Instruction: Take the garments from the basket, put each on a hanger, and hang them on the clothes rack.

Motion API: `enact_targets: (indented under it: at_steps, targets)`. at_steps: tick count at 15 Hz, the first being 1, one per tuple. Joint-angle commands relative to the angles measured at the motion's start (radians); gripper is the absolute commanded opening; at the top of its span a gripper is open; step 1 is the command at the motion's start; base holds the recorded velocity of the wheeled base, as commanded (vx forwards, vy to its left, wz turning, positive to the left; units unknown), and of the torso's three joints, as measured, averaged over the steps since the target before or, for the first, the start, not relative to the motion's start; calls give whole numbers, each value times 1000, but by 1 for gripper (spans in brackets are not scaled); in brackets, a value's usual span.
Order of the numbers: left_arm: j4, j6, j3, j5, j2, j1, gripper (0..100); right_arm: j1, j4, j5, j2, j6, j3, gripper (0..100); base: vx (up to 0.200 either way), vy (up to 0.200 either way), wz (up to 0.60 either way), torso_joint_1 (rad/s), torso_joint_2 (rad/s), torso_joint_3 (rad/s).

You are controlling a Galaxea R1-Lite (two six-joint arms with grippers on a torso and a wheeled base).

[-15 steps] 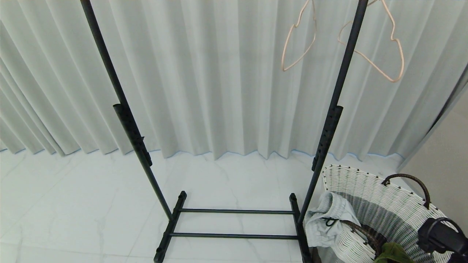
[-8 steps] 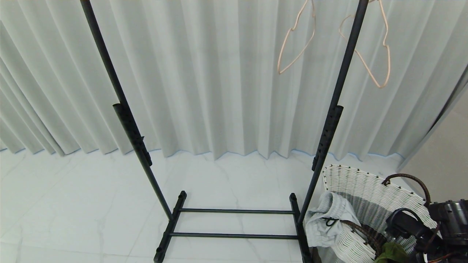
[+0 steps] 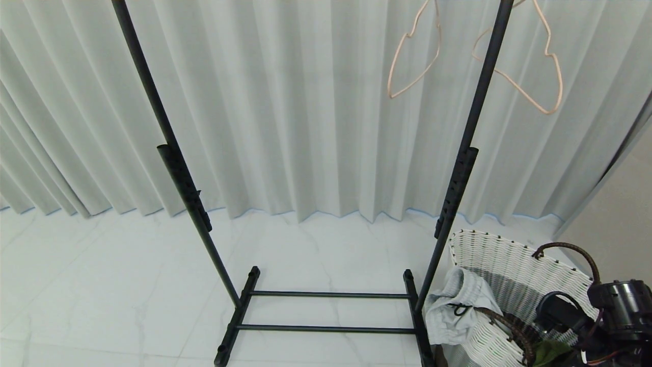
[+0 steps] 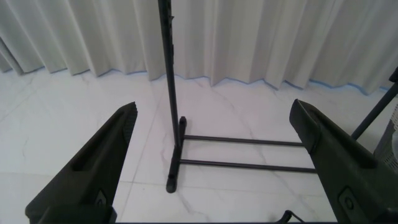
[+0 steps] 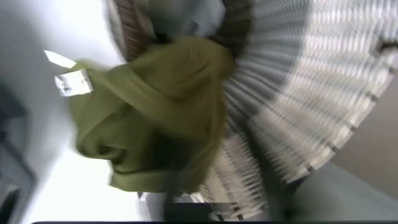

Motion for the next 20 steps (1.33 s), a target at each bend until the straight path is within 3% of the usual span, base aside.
enact_targets:
  at_steps: [1, 5, 12, 16, 20]
  targets:
    - [1, 0, 0, 0, 2, 0, 100, -2, 2, -31, -46, 20, 14, 0, 0, 0, 0, 0, 0, 0]
    - [1, 0, 0, 0, 2, 0, 100, -2, 63, -39, -247, 43, 3, 0, 0, 0, 0, 0, 0, 0]
    - [-1, 0, 0, 0, 0, 0, 100, 3, 592, -26, -631, 83, -353, 0, 0, 0, 0, 0, 0, 0]
    - [1, 9, 0, 0, 0, 0, 100, 3, 644, -26, -730, 95, -470, 0, 0, 0, 0, 0, 0, 0]
    - [-1, 17, 0, 0, 0, 0, 100, 4, 646, -26, -799, 95, -512, 0, -200, 0, 0, 5, 0, 2]
